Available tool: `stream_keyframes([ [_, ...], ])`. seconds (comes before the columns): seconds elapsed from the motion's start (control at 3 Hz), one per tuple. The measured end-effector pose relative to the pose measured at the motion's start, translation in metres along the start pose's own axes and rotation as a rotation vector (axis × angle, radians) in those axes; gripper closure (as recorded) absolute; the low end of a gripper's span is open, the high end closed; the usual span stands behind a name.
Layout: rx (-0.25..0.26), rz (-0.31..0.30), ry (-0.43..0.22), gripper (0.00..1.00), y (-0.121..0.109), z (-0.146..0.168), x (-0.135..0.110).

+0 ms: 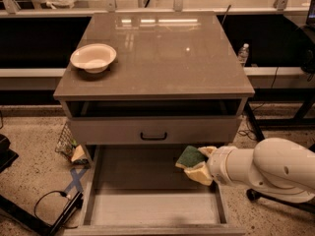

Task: Pick sponge from middle drawer and place on counter

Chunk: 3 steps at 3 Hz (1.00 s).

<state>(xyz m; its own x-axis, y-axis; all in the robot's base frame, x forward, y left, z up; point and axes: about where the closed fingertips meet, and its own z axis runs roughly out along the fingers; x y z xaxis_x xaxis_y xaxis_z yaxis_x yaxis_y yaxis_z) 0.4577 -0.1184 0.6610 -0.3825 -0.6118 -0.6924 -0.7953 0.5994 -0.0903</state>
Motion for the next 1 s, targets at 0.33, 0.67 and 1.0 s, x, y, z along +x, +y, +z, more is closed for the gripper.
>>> stream_keyframes([
  [0.33, -0.015, -0.006, -0.015, 1.0, 0.002, 0.004, -0.004],
  [0.67, -0.02, -0.055, -0.013, 1.0, -0.003, -0.011, -0.027],
  [1.0, 0.03, -0.167, -0.018, 1.0, -0.027, -0.061, -0.104],
])
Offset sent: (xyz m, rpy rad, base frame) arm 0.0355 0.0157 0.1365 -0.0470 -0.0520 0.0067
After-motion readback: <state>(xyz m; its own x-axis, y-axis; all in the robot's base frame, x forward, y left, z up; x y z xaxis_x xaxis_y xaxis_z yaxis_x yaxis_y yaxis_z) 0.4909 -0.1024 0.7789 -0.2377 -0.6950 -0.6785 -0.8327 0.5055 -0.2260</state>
